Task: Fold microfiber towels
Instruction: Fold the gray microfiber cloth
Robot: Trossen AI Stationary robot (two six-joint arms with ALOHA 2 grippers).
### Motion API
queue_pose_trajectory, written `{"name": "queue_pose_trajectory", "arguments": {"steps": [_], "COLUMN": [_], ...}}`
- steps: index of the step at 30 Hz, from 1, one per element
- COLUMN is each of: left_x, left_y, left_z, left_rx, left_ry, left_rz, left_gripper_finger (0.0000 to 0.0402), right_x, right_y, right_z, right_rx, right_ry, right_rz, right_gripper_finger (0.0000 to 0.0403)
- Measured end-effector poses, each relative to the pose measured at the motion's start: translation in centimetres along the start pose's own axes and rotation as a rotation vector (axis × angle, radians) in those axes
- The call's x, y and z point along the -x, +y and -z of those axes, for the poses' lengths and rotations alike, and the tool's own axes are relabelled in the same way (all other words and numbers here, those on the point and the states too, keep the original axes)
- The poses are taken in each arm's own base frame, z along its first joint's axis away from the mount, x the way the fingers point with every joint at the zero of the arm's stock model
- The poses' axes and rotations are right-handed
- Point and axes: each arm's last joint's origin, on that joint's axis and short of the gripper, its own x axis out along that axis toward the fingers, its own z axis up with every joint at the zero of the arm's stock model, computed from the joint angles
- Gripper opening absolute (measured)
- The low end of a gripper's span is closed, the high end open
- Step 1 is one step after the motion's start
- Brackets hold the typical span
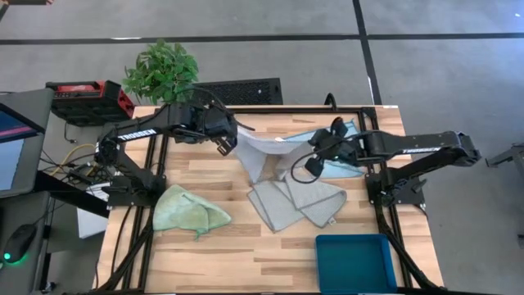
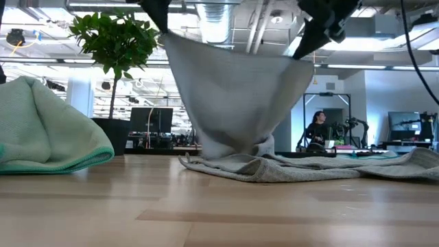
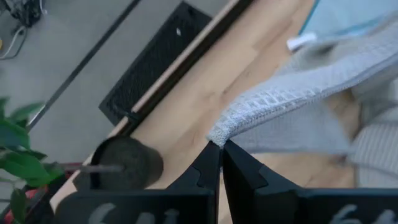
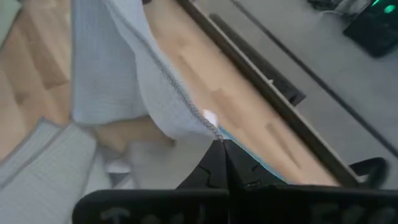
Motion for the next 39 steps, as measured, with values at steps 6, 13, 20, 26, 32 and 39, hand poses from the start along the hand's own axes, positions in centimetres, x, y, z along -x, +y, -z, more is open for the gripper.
{"name": "queue_pose_trajectory", "arguments": {"steps": [6,13,20,26,32,39], "left_x": [0.9,0.8,0.4,0.5,1.5,2.0], "left_y": [0.5,0.9,1.8,2.0,1.2,-0.3], "left_z": [-0.7,-1.5,-3.4,-5.2,-4.6,-1.3], "left_rx": [0.001,-0.008,0.020,0.017,-0.073,-0.157], "left_ry": [-0.074,-0.161,-0.296,-0.412,-0.409,-0.182], "left_rz": [-0.022,-0.111,-0.235,-0.232,-0.174,0.059], "left_gripper_finger": [0.0000,0.0000,0.0000,0.0000,0.0000,0.0000], "right_x": [1.1,2.3,3.2,4.4,4.7,5.6], "right_y": [-2.2,-5.3,-9.0,-10.7,-9.1,-6.2], "right_z": [-1.1,-3.7,-5.9,-7.2,-6.4,-3.6], "right_rx": [0.025,0.089,0.133,0.139,0.169,0.081], "right_ry": [-0.039,-0.081,-0.103,-0.134,-0.086,0.082], "right_rz": [0.070,0.189,0.350,0.413,0.334,0.143], "right_gripper_finger": [0.0000,0.0000,0.0000,0.0000,0.0000,0.0000]}}
